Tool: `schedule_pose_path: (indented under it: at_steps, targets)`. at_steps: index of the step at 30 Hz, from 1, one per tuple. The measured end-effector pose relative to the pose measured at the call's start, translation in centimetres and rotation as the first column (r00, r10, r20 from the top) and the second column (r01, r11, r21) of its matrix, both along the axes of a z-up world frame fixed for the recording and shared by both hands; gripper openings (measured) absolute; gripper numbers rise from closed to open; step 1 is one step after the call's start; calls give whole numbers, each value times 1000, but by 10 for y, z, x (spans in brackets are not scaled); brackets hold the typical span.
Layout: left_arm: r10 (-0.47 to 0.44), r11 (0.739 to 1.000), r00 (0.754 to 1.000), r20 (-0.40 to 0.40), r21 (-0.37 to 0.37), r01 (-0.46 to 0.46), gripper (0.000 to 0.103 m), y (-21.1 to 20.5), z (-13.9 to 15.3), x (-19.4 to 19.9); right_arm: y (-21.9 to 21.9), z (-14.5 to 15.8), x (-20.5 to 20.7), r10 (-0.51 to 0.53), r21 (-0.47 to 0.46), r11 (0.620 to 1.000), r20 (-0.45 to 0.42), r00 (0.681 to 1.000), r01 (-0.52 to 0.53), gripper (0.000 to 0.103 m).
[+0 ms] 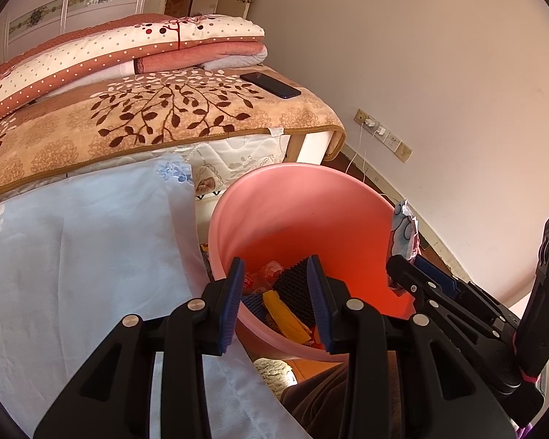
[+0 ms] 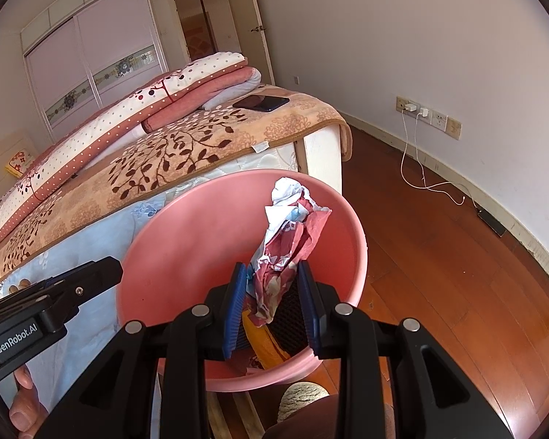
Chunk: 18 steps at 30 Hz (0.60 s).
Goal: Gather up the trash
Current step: 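Open the left gripper to drop the yellow bag while the right releases the candy wrapper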
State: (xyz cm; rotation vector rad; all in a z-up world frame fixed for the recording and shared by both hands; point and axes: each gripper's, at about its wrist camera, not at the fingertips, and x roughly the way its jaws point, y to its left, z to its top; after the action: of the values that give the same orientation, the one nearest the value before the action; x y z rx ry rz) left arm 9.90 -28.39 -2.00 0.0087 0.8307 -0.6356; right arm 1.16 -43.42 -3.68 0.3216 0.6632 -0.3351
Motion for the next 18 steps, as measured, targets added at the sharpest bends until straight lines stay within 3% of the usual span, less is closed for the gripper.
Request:
schedule_pose_path:
  at_steps: [18]
  targets:
    - [35,999,999,33,9,-36,36,10,6,0,17,5,4,52,-8,999,4,999,-52,29]
